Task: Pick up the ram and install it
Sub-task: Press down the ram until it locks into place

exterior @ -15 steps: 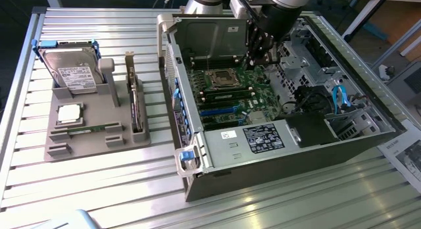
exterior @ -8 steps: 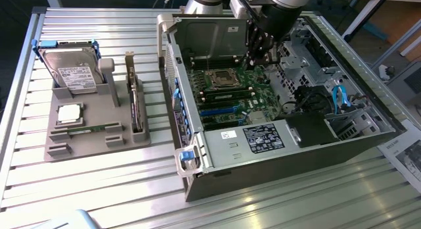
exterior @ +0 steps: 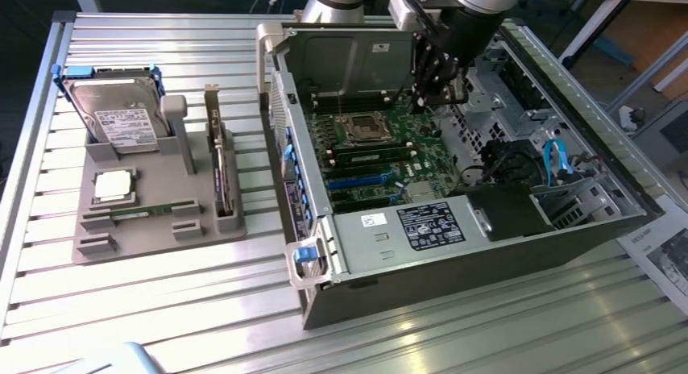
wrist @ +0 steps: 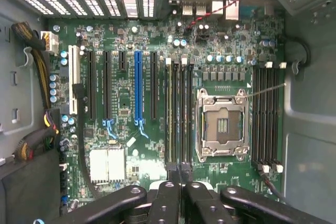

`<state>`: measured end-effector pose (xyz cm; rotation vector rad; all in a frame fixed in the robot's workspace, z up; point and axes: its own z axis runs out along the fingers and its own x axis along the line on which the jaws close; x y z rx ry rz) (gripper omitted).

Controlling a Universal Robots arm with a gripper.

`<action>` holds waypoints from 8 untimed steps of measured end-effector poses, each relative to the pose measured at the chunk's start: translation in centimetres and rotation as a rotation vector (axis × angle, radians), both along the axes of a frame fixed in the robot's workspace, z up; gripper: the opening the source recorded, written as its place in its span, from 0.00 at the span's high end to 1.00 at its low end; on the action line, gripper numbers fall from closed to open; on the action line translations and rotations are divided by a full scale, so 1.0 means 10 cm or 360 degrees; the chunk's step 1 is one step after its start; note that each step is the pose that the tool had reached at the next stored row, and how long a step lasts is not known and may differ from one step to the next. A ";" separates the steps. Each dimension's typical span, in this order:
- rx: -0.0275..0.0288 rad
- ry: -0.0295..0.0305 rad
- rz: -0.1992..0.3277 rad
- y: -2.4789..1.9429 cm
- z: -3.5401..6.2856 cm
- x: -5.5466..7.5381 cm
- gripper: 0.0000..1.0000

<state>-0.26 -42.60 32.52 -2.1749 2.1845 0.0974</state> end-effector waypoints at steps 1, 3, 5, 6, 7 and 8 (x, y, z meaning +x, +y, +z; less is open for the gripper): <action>-0.00001 0.00009 0.0000 0.000 0.000 0.02 0.90; -0.00002 0.00054 0.0000 0.001 0.001 0.14 0.90; -0.00001 0.00077 0.0000 0.000 0.000 0.21 0.90; -0.00001 0.00083 0.0000 0.000 0.000 0.24 0.90; 0.00000 0.00085 0.0000 0.000 0.000 0.25 0.90; -0.00002 0.00086 0.0000 0.000 0.000 0.27 0.90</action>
